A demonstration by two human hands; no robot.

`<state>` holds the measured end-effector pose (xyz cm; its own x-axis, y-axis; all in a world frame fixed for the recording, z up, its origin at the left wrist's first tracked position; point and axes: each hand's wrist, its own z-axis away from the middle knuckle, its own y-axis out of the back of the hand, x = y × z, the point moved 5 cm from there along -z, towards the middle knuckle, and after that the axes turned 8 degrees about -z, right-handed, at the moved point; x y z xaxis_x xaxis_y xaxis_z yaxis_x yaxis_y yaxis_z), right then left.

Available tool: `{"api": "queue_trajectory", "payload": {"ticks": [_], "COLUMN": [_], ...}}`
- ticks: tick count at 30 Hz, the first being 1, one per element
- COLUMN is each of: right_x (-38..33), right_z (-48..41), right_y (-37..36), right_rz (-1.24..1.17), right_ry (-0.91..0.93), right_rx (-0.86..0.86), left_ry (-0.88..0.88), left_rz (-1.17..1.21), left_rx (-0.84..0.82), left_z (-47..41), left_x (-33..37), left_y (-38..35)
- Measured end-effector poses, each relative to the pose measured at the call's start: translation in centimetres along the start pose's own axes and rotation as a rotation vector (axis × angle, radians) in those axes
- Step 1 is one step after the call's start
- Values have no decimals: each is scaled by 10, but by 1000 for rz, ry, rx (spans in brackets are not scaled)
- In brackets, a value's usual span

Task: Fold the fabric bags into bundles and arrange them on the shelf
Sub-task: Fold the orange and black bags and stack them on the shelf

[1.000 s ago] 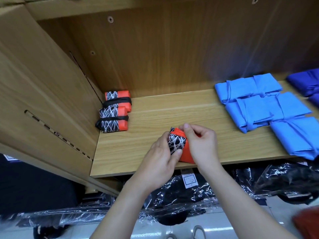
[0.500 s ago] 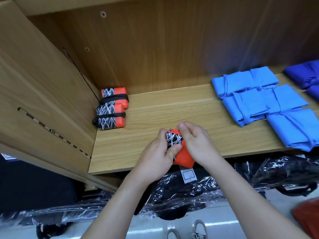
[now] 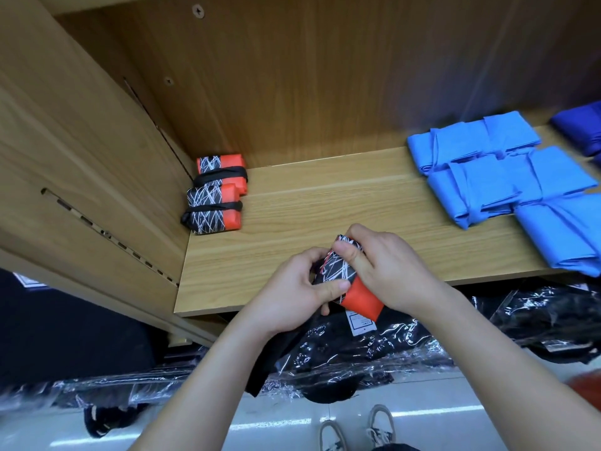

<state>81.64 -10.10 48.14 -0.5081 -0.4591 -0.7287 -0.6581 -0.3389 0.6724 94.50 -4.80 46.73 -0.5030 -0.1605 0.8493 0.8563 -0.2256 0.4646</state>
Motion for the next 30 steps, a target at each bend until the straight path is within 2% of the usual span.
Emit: {"api": "queue_trajectory", "payload": {"ticks": [4,6,8,10,14,16,19,22,25,28,30], "right_x": [-2,0,5,11,31,38,41,39,35,28,25], "right_z": [-3,-6,-6,-2,5,6,2,-4,-8,-9,-8], "right_y": [-3,-1,2,8,27,36,40,41,44,44,43], "right_rz": [184,304,329,279,289,350,424,413,388,374,387], "right_ry": [-44,-89,-76,-43,-11,2,94,159,191,223,243], "right_rx": [-31,-37,-12,-5,24,50,83,90,105,111,120], "left_ry": [-11,0,11,-13,8,-21,-104,-186,-203,-51,-5], "left_rz": [-272,-230,-76,-25,-212,-255,-346,-434,-292,-87,-169], "left_rx": [214,262,247,200,11,-32,-20,99,174,214,232], "left_z": [-4,-2,-1,3,25,38,51,58,62,61,58], "left_x": [2,3,3,5,5,6,7,11,10,3,-5], "left_y": [-4,-11,-15,-8,29,47,61,72,79,85,87]}}
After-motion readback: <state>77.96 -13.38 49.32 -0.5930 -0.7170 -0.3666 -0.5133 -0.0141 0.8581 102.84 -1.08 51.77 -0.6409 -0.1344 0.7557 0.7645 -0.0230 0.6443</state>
